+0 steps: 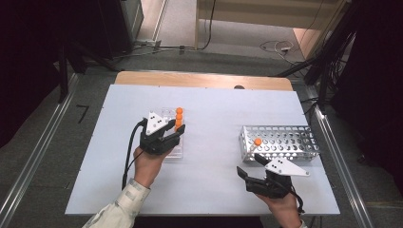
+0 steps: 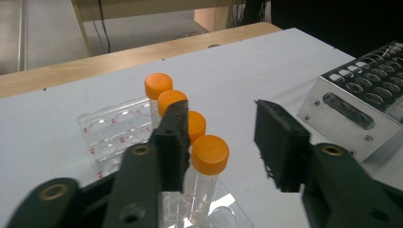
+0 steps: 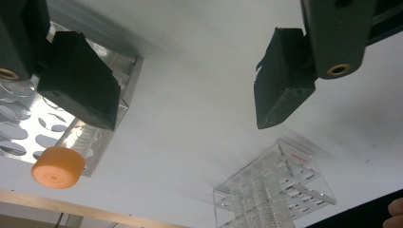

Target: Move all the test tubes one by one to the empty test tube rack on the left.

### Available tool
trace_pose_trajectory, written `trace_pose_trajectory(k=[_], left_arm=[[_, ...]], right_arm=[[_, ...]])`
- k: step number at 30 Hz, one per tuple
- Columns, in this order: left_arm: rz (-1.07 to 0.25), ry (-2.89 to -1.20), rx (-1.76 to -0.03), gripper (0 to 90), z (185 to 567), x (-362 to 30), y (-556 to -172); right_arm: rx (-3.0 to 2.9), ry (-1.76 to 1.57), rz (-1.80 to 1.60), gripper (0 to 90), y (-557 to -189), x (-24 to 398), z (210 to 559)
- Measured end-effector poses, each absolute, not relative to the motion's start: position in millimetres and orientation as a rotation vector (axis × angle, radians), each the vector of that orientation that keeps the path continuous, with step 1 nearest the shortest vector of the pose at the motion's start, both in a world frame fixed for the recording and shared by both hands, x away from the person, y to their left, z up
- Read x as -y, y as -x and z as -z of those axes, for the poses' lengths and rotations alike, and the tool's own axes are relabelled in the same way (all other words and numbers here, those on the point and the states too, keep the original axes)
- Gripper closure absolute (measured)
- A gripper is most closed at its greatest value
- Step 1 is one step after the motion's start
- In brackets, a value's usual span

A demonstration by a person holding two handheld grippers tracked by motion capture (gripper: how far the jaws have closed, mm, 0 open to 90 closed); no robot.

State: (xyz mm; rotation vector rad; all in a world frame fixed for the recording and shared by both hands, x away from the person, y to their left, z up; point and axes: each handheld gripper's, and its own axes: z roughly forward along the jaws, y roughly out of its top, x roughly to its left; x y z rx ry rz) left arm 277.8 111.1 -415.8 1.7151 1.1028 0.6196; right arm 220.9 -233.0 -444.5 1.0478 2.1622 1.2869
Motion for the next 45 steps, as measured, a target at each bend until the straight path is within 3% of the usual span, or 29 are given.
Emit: trace_pose_trajectory(k=[6,10,21,28,45], left_arm=[[-0.629,-1.698,-1.110,30.0,415.1,-109.6,-265.3],[-0.603,-1.678,-1.104,20.6,416.0,-109.1,-253.7],[-0.568,-1.690,-1.076,18.2,429.6,-104.7,-230.0],[-0.546,-1.707,-1.072,18.2,433.9,-102.2,-230.0],[-0.537,-1.719,-1.065,18.2,435.7,-99.8,-230.3]], right_arm=[[-2.144,-1.064,-1.289,22.4,-221.3,237.0,443.2],[-2.115,-1.079,-1.283,22.6,-223.2,241.4,443.0],[-2.008,-1.138,-1.243,29.2,-247.5,255.0,454.1],[-2.003,-1.139,-1.235,45.6,-262.7,255.5,460.4],[-1.995,-1.105,-1.239,71.1,-273.3,250.2,467.2]])
